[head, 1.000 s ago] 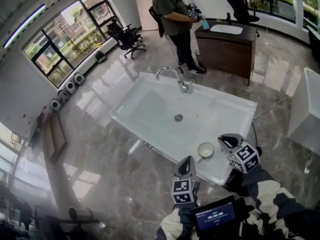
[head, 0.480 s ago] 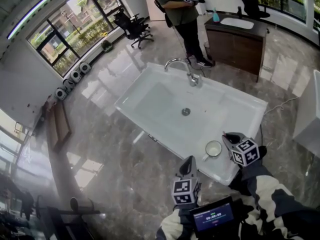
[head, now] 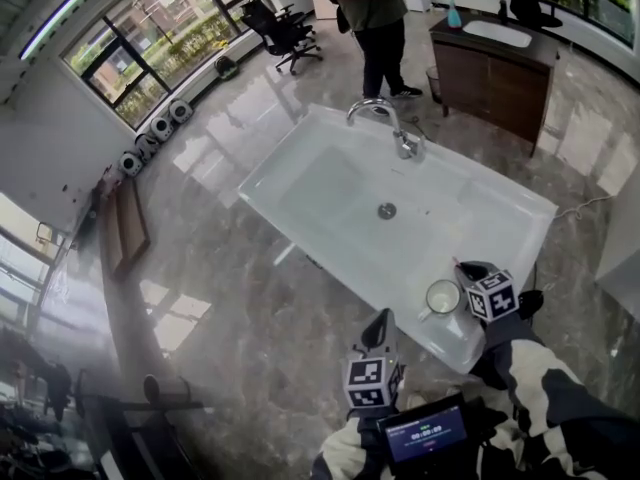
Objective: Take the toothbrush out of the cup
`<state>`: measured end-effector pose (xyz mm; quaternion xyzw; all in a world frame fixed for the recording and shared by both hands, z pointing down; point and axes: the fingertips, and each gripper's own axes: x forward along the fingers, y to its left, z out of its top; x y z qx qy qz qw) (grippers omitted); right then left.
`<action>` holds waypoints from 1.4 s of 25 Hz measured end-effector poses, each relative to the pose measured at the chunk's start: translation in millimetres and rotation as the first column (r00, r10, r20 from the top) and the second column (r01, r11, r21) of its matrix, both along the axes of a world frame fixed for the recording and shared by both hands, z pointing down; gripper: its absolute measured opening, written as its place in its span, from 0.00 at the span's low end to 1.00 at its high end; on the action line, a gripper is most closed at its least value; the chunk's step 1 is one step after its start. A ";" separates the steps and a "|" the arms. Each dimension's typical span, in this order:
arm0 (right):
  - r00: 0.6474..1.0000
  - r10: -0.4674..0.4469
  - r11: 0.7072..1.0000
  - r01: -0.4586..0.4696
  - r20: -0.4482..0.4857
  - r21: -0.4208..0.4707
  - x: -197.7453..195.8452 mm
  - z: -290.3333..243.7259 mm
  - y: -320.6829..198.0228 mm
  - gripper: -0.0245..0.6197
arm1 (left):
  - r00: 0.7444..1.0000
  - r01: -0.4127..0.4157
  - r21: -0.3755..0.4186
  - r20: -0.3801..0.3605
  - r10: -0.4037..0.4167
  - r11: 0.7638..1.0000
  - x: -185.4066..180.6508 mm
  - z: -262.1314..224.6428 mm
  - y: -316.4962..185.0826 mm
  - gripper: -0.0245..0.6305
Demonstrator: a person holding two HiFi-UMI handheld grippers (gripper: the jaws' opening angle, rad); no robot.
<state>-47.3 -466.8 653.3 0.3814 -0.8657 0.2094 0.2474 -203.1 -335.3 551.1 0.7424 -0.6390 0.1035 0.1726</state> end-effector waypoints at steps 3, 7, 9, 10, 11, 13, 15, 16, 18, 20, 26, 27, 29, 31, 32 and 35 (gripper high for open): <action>1.000 0.014 0.999 -0.014 0.015 -0.038 2.0 11.9 -4.4 0.12 | 1.000 0.010 -0.006 0.000 -0.010 1.000 -4.5 2.9 -0.9 0.05; 1.000 0.011 0.999 -0.011 0.000 -0.040 3.9 13.1 -9.3 0.12 | 1.000 0.017 -0.019 0.003 -0.017 1.000 -6.7 8.2 -5.1 0.05; 1.000 0.011 0.999 -0.012 -0.019 -0.035 4.1 13.7 -9.1 0.14 | 1.000 0.016 -0.021 0.001 -0.016 1.000 -6.6 8.8 -4.4 0.05; 1.000 0.015 0.999 -0.016 -0.024 -0.030 4.5 13.9 -9.0 0.20 | 1.000 0.015 -0.020 0.000 -0.015 1.000 -6.4 8.5 -4.0 0.05; 1.000 0.019 0.999 -0.020 -0.024 -0.027 5.2 13.9 -9.1 0.27 | 1.000 0.014 -0.018 0.000 -0.014 1.000 -5.8 8.1 -3.9 0.05; 1.000 0.023 0.999 -0.023 -0.015 -0.023 7.3 11.8 -10.0 0.34 | 1.000 0.010 -0.015 -0.002 -0.010 1.000 -3.4 8.1 -5.7 0.05; 1.000 0.020 1.000 -0.020 -0.002 0.002 8.3 2.3 -11.3 0.34 | 1.000 0.007 -0.013 -0.004 -0.007 1.000 -1.4 8.3 -8.8 0.05; 1.000 0.011 1.000 -0.011 0.006 0.022 7.7 -5.2 -10.5 0.34 | 1.000 0.005 -0.010 -0.005 -0.005 1.000 -0.6 8.0 -10.1 0.05; 0.999 -0.021 0.998 0.019 0.030 0.066 6.0 -23.4 -5.7 0.34 | 1.000 0.001 -0.003 -0.007 -0.001 1.000 1.8 7.0 -12.6 0.05; 0.997 -0.045 0.994 0.039 0.059 0.103 7.1 -42.1 -0.2 0.34 | 1.000 -0.002 0.006 -0.010 0.002 1.000 4.6 5.4 -15.4 0.05; 0.995 -0.078 0.954 0.056 0.063 0.294 12.2 -110.3 15.4 0.25 | 0.999 -0.031 0.058 -0.017 0.032 0.998 19.3 -11.5 -30.8 0.05; 0.994 -0.089 0.944 0.063 0.066 0.323 10.9 -123.0 22.5 0.18 | 0.999 -0.040 0.074 -0.016 0.041 0.997 24.2 -16.8 -33.8 0.05; 0.990 -0.124 0.928 0.092 0.067 0.361 3.4 -143.1 42.9 0.09 | 0.998 -0.057 0.102 -0.006 0.058 0.993 33.9 -26.9 -37.6 0.05; 0.985 -0.164 0.917 0.132 0.053 0.377 -8.1 -154.3 64.5 0.05 | 0.997 -0.074 0.125 0.003 0.074 0.989 43.8 -36.5 -40.6 0.04; 0.983 -0.177 0.915 0.149 0.044 0.375 -13.2 -156.3 73.2 0.05 | 0.997 -0.081 0.133 0.004 0.081 0.988 48.8 -40.9 -41.7 0.05; 0.983 -0.182 0.913 0.163 0.017 0.374 -17.9 -158.5 86.1 0.05 | 0.995 -0.098 0.155 0.011 0.097 0.983 59.0 -52.5 -42.6 0.04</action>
